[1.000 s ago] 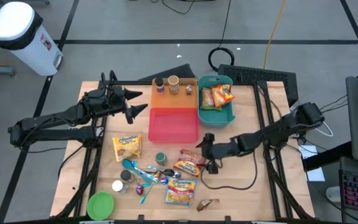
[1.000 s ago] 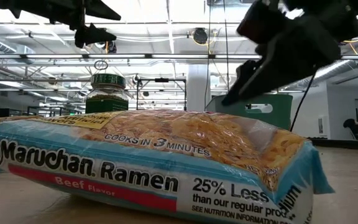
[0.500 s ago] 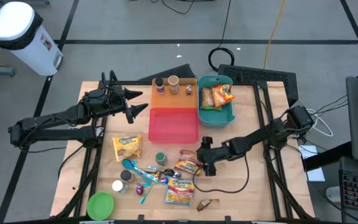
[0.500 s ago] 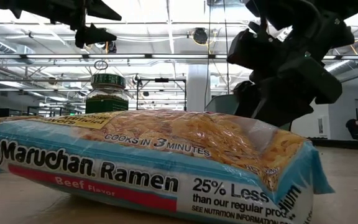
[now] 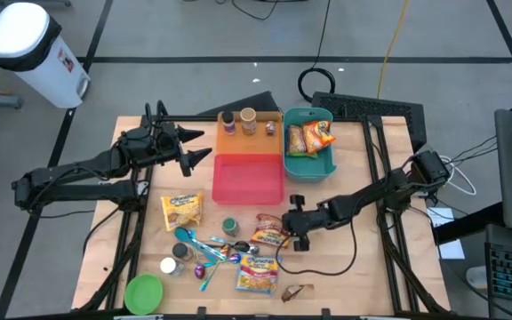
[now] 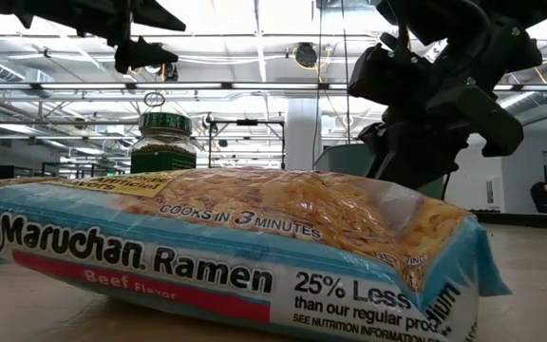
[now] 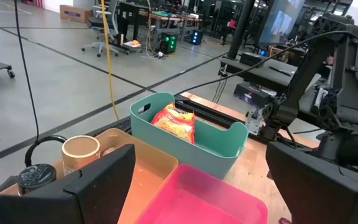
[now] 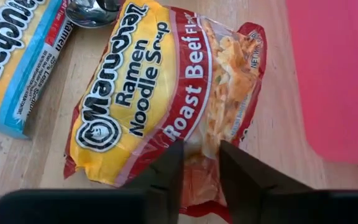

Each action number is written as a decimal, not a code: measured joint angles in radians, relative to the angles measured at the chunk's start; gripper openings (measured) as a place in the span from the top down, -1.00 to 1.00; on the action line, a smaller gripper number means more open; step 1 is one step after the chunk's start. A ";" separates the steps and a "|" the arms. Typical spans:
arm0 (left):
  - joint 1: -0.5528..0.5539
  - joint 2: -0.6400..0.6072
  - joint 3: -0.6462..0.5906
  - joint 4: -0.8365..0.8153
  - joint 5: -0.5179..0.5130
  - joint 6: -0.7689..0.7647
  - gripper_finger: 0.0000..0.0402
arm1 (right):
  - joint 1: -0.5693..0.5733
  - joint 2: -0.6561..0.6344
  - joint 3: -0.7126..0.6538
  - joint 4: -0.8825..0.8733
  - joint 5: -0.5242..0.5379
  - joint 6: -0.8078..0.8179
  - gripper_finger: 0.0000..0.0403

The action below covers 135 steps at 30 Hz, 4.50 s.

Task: Pick & Place Food Item
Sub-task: Put the red noodle pack into the blue bin, then put the orange spice pack into the orange bin

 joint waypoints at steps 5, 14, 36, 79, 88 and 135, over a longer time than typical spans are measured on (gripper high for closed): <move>0.000 0.000 0.000 0.000 0.000 0.001 -0.84 | 0.000 -0.039 -0.001 -0.005 0.000 0.000 0.92; 0.000 0.000 0.000 0.000 0.001 0.002 -0.80 | 0.000 -0.214 -0.002 -0.015 0.000 -0.008 1.00; 0.000 0.000 0.000 0.000 0.000 0.003 -0.80 | -0.047 -0.760 -0.002 -0.209 0.632 -0.283 1.00; 0.000 -0.001 0.000 0.000 -0.001 -0.022 -0.80 | -0.557 -0.787 -0.508 0.278 0.030 -0.549 0.24; 0.000 -0.001 0.000 0.000 -0.001 -0.021 -0.80 | -0.376 -0.835 -0.508 0.493 0.027 -0.459 -0.09; 0.000 -0.001 0.000 0.016 -0.002 -0.020 -0.80 | 0.453 0.171 -0.272 0.937 0.026 0.027 -0.16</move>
